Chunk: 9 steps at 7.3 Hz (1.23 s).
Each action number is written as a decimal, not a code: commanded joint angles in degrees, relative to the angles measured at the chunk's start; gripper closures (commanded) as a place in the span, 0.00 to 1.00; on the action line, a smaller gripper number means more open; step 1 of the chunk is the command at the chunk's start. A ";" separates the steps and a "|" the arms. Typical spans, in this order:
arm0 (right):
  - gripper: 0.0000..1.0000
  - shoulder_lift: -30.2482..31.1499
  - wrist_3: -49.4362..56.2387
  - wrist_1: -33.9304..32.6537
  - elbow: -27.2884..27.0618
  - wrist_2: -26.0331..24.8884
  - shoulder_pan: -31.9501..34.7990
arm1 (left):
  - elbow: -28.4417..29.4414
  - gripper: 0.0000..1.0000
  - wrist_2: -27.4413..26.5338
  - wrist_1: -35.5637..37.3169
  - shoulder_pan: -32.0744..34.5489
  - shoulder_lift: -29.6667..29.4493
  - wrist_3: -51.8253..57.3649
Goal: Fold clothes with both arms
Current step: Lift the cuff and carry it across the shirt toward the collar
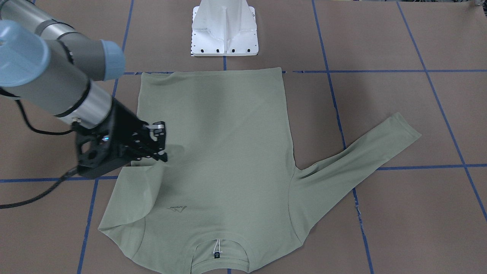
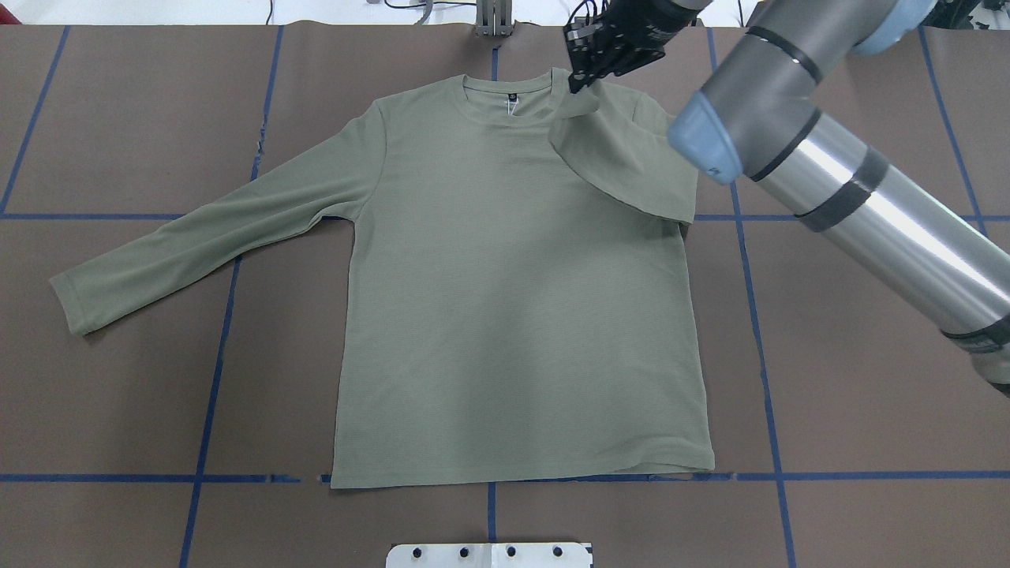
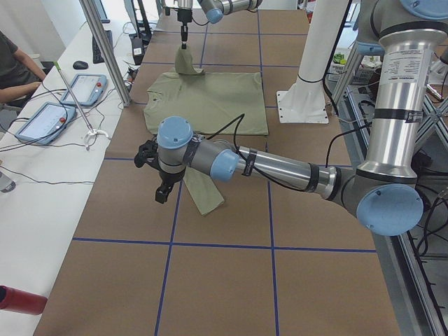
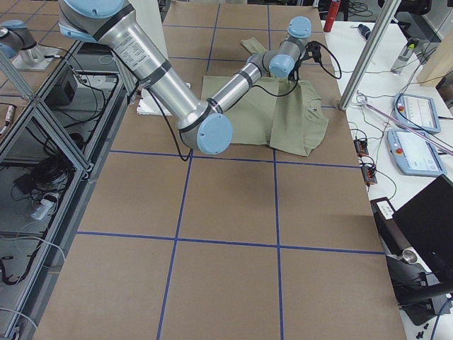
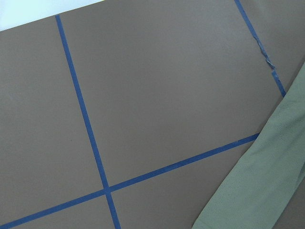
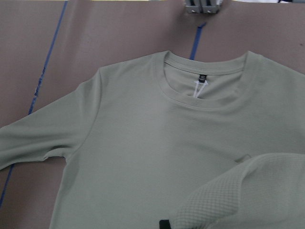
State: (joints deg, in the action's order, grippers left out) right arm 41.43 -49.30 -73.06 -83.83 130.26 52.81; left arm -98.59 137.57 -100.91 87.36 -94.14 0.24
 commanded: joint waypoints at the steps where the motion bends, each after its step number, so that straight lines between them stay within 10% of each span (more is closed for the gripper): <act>1: 1.00 -5.73 -0.27 0.02 4.62 -9.11 -7.52 | 0.16 0.00 -0.02 -0.07 0.00 0.27 0.02; 8: 1.00 -16.90 0.17 2.55 23.78 -19.65 -15.00 | 0.33 0.00 -0.02 0.10 -0.08 -0.17 -0.16; 9: 0.76 -18.13 -0.18 9.62 26.85 -23.43 -17.63 | 0.33 0.00 0.07 0.01 -0.08 -0.17 -0.16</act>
State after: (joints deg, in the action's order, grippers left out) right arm 25.04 -49.24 -69.69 -60.74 111.25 38.04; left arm -98.34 137.57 -100.87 87.32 -94.23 0.09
